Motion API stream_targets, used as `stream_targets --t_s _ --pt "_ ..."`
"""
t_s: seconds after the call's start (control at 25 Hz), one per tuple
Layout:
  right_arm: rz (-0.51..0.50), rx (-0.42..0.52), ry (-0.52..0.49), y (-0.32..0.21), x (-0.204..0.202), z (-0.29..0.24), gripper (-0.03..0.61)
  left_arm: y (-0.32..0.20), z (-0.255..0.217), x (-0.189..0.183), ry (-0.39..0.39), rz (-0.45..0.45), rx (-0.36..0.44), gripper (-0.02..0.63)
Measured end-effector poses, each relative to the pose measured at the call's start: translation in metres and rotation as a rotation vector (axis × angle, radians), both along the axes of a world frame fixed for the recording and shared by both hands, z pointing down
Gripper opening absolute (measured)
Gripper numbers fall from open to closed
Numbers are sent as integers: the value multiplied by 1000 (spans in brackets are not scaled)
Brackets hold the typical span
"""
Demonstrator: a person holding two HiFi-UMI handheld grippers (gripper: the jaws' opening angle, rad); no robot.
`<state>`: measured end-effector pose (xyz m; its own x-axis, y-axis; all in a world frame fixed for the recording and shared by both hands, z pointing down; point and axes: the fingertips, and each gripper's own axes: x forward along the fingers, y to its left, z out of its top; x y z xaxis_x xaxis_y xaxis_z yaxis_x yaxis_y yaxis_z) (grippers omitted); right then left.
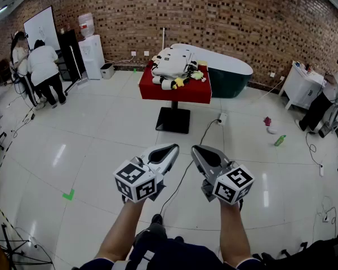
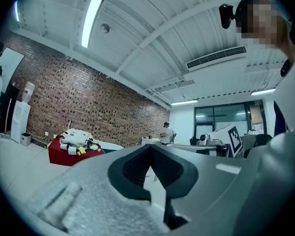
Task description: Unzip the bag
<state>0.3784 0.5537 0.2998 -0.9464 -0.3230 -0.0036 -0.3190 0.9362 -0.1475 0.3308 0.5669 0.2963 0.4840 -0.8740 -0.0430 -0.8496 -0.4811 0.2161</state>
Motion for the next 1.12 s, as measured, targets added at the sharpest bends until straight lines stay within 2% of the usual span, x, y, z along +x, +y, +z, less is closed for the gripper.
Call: stream_targets --t_s 0.28,0.48,0.8,1.12 --pt "55 -4 15 -67 -58 8 3 -63 13 -72 6 21 -12 3" --pt "105 -25 30 -102 -84 13 3 -101 23 -101 31 60 -40 2" --pt "112 -49 53 -178 -107 30 3 -180 39 -124 50 67 -68 2" --pt "27 -60 33 -311 -114 47 3 -302 58 -127 44 -9 -86 2"
